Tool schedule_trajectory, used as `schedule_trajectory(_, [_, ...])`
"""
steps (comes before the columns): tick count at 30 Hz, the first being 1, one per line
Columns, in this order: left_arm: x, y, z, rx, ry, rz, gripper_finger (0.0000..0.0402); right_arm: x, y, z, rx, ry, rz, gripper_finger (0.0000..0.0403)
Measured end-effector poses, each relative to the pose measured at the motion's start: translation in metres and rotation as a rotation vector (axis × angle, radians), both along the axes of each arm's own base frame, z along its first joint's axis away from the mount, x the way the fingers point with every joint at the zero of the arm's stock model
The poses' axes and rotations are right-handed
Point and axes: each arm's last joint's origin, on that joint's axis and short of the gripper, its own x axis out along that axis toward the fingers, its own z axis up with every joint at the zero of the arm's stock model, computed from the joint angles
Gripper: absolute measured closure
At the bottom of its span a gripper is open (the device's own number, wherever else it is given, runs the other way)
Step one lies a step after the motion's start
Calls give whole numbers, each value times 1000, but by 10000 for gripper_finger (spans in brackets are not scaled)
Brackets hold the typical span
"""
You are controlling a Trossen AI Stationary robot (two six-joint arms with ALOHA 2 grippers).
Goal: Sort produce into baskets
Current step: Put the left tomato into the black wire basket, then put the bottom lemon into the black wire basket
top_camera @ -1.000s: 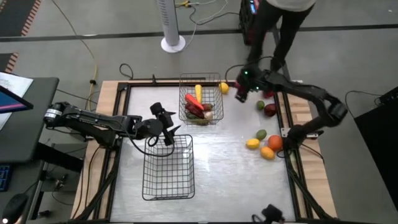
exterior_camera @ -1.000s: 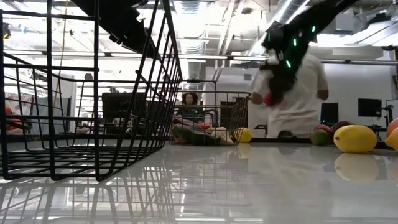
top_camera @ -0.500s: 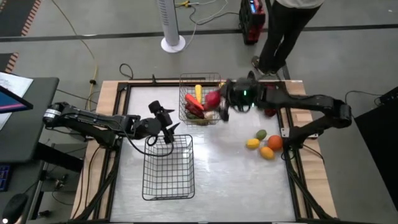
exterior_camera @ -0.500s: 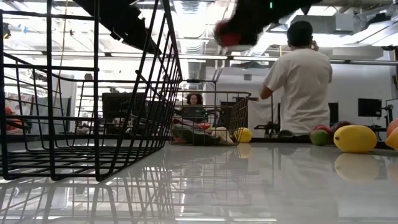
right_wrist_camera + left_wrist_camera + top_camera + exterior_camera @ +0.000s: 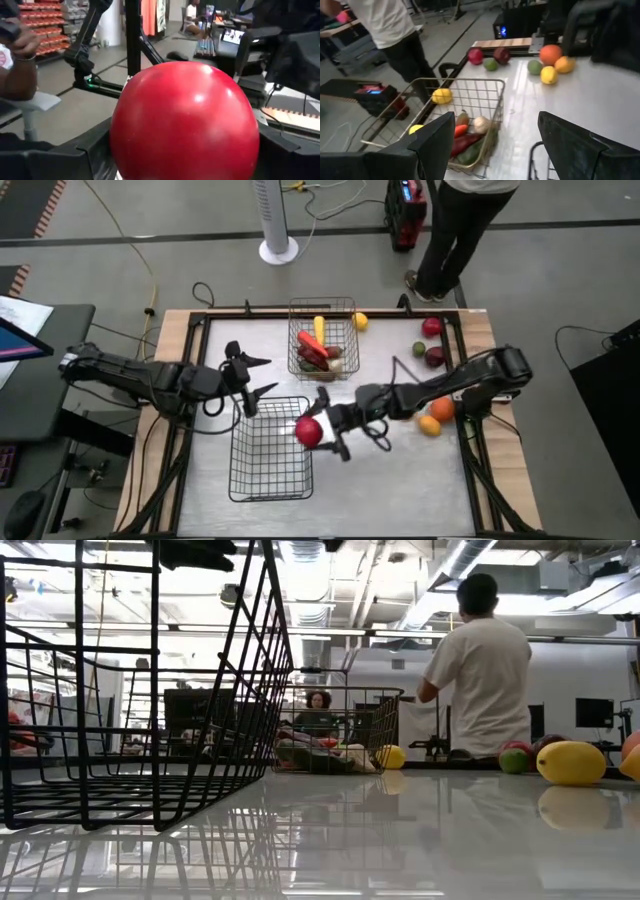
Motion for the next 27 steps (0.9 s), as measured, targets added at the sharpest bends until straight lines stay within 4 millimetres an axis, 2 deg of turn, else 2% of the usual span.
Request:
schedule_trajectory(4, [1,-4,-1,-1,-1,-18,127,25,6,-21,-8,69,-61,46])
schedule_trajectory(7, [2,-5,0,-4,-12,-21,127,42,1,-31,-31,174,-93,30])
schedule_trajectory(10, [2,-5,1,-5,-16,-20,127,51,-7,-28,-55,292,-117,11])
schedule_trajectory(12, [2,-5,0,-11,-14,-18,127,51,-14,-19,-72,365,-141,7])
schedule_trajectory(16, [2,-5,-1,-11,-5,-12,127,32,-26,4,-89,468,-193,15])
schedule_trajectory(19, [2,-5,-2,-13,0,-8,127,11,-30,12,-133,535,-305,18])
schedule_trajectory(23, [1,-4,-4,-30,12,0,127,-27,-37,0,-207,706,-479,19])
schedule_trajectory(27, [1,-4,-5,-40,15,5,127,-73,-48,-12,-163,903,-577,19])
